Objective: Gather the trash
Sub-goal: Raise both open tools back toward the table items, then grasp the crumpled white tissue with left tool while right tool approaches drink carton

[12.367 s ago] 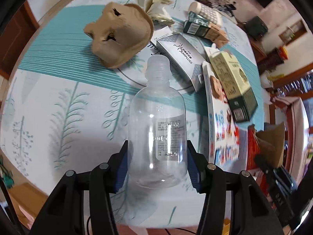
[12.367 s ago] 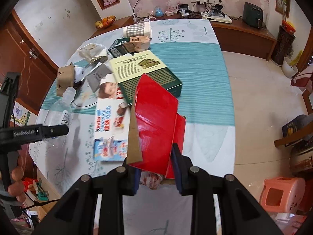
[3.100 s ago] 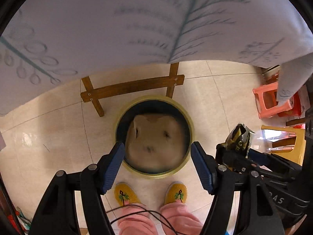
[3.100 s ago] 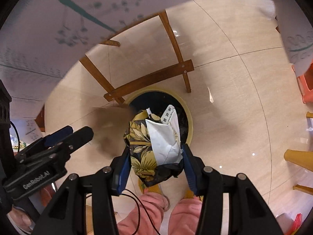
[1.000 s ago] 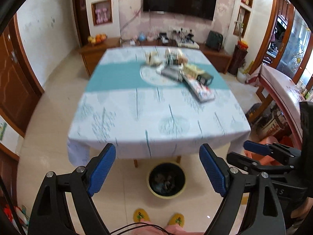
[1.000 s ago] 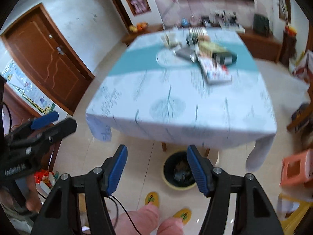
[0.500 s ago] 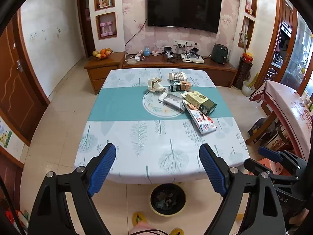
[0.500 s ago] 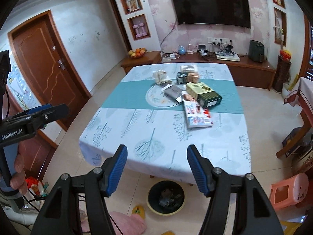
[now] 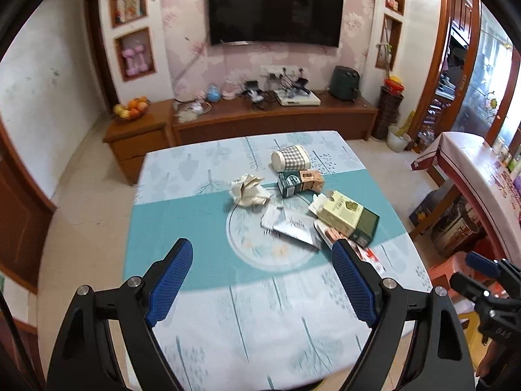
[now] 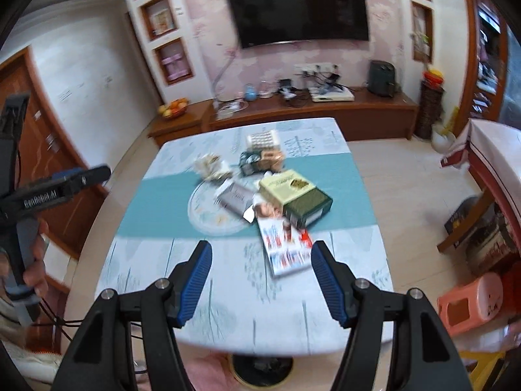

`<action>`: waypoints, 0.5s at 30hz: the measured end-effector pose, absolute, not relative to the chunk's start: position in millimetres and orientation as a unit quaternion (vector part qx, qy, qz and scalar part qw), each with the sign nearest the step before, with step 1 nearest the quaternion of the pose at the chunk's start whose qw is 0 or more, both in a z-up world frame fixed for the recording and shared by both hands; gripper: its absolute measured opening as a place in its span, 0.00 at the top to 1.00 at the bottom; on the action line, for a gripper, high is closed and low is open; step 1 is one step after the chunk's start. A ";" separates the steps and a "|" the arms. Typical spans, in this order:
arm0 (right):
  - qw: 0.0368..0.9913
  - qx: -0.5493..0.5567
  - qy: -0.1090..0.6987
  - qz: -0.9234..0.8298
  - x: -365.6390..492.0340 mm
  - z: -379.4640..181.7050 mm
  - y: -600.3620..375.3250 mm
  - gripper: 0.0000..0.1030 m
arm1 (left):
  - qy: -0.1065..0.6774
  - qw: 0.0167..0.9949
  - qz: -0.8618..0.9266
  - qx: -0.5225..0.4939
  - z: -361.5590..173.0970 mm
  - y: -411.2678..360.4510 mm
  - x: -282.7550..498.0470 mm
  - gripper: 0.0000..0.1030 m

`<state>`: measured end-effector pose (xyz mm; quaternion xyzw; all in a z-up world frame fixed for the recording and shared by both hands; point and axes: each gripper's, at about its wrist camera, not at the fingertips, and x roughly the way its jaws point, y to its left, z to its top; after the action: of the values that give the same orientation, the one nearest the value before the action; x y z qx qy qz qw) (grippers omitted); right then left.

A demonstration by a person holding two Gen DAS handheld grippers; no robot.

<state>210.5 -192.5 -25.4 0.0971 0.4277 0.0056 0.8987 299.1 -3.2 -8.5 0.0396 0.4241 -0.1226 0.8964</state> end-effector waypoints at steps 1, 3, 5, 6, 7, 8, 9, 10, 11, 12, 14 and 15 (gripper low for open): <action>0.897 0.100 0.431 0.000 222.4 -26.3 -190.3 0.38 | 0.432 0.891 -0.132 0.040 -13.7 -0.6 318.5 0.16; 0.891 0.102 0.442 -0.023 261.3 -30.6 -181.7 0.38 | 0.445 0.882 -0.148 0.047 -28.0 4.7 360.3 0.16; 0.885 0.112 0.451 -0.034 292.7 -37.2 -174.5 0.38 | 0.456 0.874 -0.158 0.053 -42.4 8.2 392.8 0.16; 0.880 0.122 0.458 -0.040 311.8 -43.2 -171.1 0.38 | 0.463 0.869 -0.167 0.054 -53.1 10.3 413.8 0.16; 0.876 0.128 0.463 -0.045 322.6 -47.1 -168.8 0.38 | 0.468 0.865 -0.173 0.054 -63.5 10.2 428.4 0.16; 0.869 0.136 0.471 -0.057 342.7 -56.1 -165.3 0.38 | 0.475 0.860 -0.179 0.054 -76.6 10.9 448.3 0.16; 0.867 0.139 0.475 -0.062 352.6 -60.1 -163.3 0.38 | 0.480 0.856 -0.184 0.055 -87.9 9.9 462.3 0.16; 0.863 0.141 0.480 -0.068 365.8 -65.9 -160.2 0.38 | 0.486 0.852 -0.185 0.058 -99.9 9.6 476.5 0.17; 0.860 0.141 0.485 -0.074 378.9 -72.0 -156.7 0.38 | 0.493 0.849 -0.182 0.062 -112.0 8.2 490.1 0.17; 0.857 0.142 0.489 -0.079 388.9 -77.6 -154.4 0.38 | 0.497 0.846 -0.182 0.064 -123.1 6.0 502.6 0.16; 0.851 0.148 0.497 -0.083 408.4 -88.8 -151.1 0.38 | 0.504 0.841 -0.186 0.067 -141.9 0.4 523.5 0.17; 0.848 0.151 0.501 -0.086 416.9 -94.1 -150.3 0.38 | 0.506 0.839 -0.189 0.067 -149.6 -2.6 531.4 0.17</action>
<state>416.9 -150.3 -94.1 0.1508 0.5007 -0.0861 0.8480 531.4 -2.6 -149.6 0.0674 0.5063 -0.1889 0.8387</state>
